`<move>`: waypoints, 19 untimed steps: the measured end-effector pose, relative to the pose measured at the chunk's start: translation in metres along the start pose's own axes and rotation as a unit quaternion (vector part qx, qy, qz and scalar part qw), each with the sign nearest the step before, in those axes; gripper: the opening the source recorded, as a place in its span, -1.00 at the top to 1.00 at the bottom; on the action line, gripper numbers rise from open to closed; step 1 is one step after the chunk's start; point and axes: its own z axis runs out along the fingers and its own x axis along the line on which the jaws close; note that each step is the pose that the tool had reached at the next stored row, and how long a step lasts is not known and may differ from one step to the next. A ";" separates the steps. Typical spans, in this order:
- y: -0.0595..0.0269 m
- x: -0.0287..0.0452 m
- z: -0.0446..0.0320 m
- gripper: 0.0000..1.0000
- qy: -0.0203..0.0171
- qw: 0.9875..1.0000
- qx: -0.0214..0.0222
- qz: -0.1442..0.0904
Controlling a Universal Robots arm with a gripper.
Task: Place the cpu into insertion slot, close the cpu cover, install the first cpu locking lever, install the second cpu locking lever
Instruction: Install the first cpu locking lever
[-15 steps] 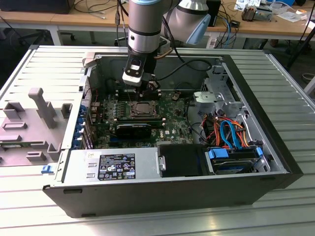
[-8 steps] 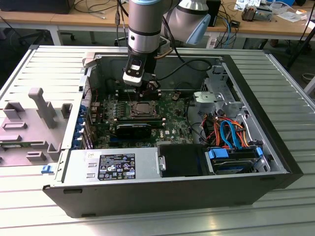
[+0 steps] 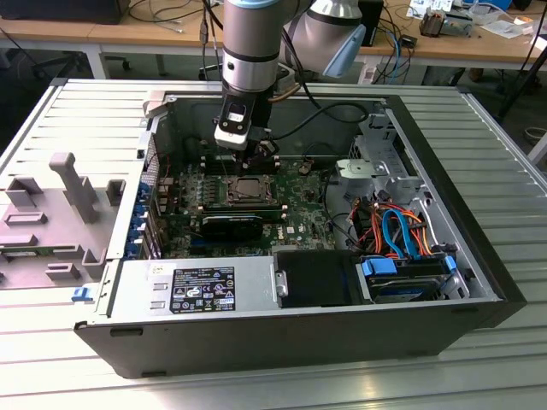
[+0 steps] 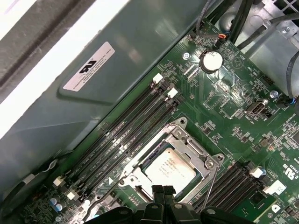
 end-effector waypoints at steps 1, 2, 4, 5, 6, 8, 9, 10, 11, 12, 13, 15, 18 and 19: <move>0.0000 0.0000 0.0000 0.79 0.000 1.000 0.000 -0.001; 0.0000 0.0000 0.0000 0.79 0.000 1.000 0.000 -0.002; 0.0000 0.0000 0.0000 0.79 0.000 1.000 0.000 -0.003; 0.0000 0.0000 0.0000 0.79 0.000 1.000 0.000 -0.004; 0.0000 0.0000 0.0000 0.79 0.000 1.000 0.000 -0.005; 0.0000 0.0000 0.0000 0.79 0.000 1.000 0.000 -0.006; 0.0000 0.0000 0.0000 0.79 0.000 1.000 0.000 -0.007; 0.0000 0.0000 0.0000 0.79 0.000 1.000 0.000 -0.008; 0.0000 0.0000 0.0000 0.79 0.000 1.000 0.000 -0.009; 0.0000 0.0000 0.0000 0.79 -0.001 1.000 0.000 -0.011; 0.0000 0.0000 0.0000 0.79 -0.001 1.000 0.000 -0.011; 0.0000 0.0000 0.0000 0.79 -0.001 1.000 0.000 -0.013; 0.0000 0.0000 0.0000 0.79 -0.001 1.000 0.000 -0.016; 0.0000 0.0000 0.0000 0.79 -0.001 1.000 0.000 -0.016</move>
